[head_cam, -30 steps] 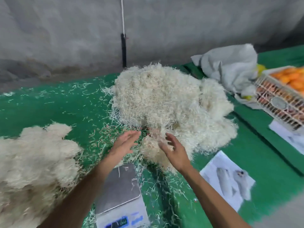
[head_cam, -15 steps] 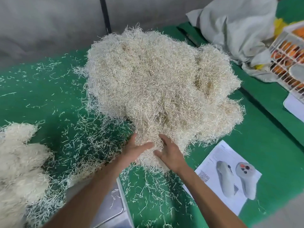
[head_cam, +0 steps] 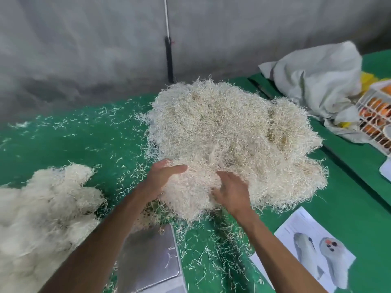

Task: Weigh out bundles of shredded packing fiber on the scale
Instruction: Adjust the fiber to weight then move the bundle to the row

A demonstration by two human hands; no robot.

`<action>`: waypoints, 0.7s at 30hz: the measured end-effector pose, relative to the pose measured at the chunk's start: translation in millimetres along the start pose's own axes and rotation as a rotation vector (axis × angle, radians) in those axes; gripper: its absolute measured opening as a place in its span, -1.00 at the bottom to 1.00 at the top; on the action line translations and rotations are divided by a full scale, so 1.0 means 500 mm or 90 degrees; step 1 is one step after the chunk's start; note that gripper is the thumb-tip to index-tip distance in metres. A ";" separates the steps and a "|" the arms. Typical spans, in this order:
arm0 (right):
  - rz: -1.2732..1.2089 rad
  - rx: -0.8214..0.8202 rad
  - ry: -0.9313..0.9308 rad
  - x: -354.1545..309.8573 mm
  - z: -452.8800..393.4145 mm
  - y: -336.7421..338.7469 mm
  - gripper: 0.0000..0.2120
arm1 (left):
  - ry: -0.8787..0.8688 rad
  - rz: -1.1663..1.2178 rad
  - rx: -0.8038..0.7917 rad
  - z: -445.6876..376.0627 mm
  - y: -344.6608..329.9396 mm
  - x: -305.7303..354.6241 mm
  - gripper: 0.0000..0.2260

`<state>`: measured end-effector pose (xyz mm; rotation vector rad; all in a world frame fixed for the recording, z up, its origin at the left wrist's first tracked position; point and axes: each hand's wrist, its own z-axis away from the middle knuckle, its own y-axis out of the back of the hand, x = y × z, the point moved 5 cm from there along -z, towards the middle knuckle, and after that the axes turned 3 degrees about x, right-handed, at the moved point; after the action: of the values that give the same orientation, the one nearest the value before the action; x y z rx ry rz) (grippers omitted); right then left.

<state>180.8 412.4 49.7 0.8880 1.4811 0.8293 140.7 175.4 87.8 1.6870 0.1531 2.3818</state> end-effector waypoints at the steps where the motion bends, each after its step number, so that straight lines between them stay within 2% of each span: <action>1: 0.004 0.021 0.001 -0.014 -0.004 0.015 -0.47 | 0.000 0.032 0.028 0.014 0.028 0.020 0.04; 6: 0.052 0.073 -0.017 -0.076 -0.035 0.076 -0.78 | -0.011 0.216 0.142 0.064 0.137 0.099 0.00; 8: 0.063 0.074 -0.037 -0.099 -0.043 0.099 -0.80 | -0.025 0.308 0.169 0.072 0.167 0.124 0.02; 10: 0.085 0.062 -0.007 -0.134 -0.054 0.118 -0.54 | -0.046 0.349 0.148 0.079 0.178 0.154 0.08; 12: 0.073 0.068 0.083 -0.199 -0.059 0.140 -0.24 | -0.072 0.322 0.104 0.083 0.163 0.183 0.09; 14: -0.007 0.094 0.178 -0.271 -0.061 0.163 -0.08 | -0.100 0.281 0.053 0.090 0.132 0.217 0.09; 16: -0.089 0.092 0.189 -0.308 -0.072 0.178 -0.02 | -0.132 0.239 0.011 0.097 0.100 0.251 0.10; 18: -0.074 0.078 0.159 -0.308 -0.093 0.186 -0.14 | -0.149 0.212 0.017 0.101 0.089 0.277 0.04; 21: 0.083 0.063 0.115 -0.255 -0.120 0.195 -0.60 | -0.167 0.184 0.097 0.104 0.130 0.304 -0.31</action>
<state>134.3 343.7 199.4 1.0140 1.6457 0.9591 133.8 146.0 258.4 2.2087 0.0506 2.3608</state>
